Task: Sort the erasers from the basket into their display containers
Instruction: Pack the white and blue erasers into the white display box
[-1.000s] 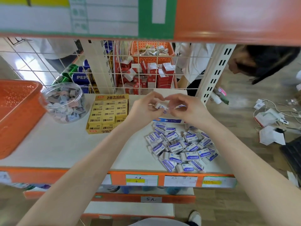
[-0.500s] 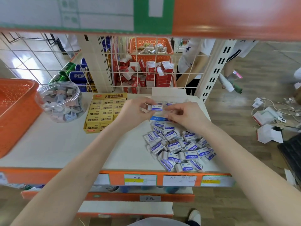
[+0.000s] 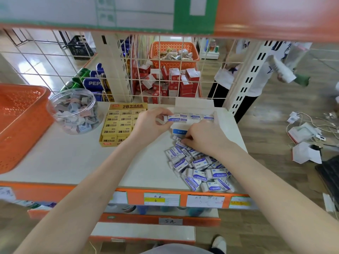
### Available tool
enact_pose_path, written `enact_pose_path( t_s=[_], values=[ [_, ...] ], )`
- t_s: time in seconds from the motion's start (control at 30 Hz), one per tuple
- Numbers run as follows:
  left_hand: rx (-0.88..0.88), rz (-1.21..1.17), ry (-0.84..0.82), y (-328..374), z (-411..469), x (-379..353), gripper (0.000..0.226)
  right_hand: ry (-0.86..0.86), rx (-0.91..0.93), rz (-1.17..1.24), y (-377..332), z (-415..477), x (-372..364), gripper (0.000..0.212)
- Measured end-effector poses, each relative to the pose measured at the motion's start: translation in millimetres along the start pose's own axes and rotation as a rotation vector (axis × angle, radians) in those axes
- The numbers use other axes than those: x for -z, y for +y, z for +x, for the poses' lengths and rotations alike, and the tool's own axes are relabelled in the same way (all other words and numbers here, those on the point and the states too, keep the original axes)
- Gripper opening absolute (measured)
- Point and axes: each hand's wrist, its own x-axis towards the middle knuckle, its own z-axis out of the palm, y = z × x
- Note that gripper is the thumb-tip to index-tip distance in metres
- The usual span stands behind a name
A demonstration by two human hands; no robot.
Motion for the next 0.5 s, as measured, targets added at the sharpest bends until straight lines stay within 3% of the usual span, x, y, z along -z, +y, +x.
enact_pose_path(
  t_s=[0.3,0.5],
  values=[
    [0.042,-0.016,0.005,0,-4,3,0.02,-0.002,0.013,0.211,17,5,0,0.026],
    [0.069,-0.002,0.018,-8,-4,2,0.019,0.162,-0.051,0.388,46,-1,12,0.021]
  ],
)
